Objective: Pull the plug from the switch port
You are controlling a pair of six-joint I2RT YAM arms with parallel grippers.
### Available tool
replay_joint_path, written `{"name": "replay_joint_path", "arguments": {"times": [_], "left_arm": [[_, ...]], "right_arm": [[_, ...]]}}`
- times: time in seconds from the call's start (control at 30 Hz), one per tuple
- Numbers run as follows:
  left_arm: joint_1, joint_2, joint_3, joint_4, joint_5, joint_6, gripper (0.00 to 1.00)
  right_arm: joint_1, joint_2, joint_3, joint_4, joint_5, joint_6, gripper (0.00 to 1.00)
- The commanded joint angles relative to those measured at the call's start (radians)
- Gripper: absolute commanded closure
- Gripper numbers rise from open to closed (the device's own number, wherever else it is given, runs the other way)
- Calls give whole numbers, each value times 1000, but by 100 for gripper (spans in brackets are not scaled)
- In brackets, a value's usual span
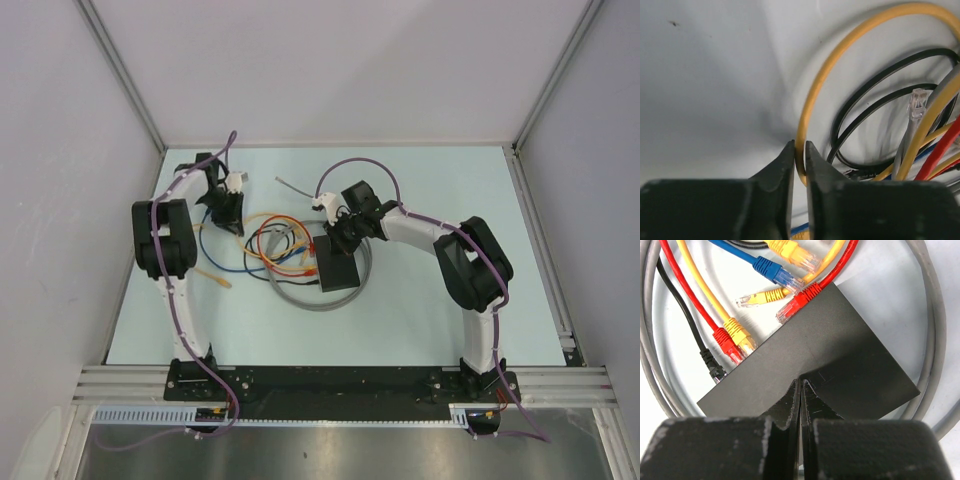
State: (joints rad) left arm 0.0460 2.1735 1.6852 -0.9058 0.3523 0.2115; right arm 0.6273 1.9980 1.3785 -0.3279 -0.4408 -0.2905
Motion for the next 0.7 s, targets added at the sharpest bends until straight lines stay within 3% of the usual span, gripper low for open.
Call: {"name": "replay_joint_path", "arguments": {"times": [0.0, 0.13, 0.27, 0.37, 0.53, 0.67], "left_arm": [[-5, -47, 40, -45, -61, 64, 93], [-2, -124, 125, -117, -225, 250, 100], [0, -187, 146, -119, -447, 483, 100], [14, -199, 159, -97, -510, 557, 100], [55, -137, 178, -27, -663, 539, 100], [80, -41, 300, -122, -641, 418, 99]], "right_arm": [[25, 54, -47, -103, 47, -22, 100], [22, 54, -47, -106, 48, -21, 100], [22, 62, -45, -102, 40, -18, 100], [23, 67, -45, -100, 40, -18, 100], [23, 65, -47, -100, 43, -19, 100], [22, 61, -47, -105, 48, -22, 100]]}}
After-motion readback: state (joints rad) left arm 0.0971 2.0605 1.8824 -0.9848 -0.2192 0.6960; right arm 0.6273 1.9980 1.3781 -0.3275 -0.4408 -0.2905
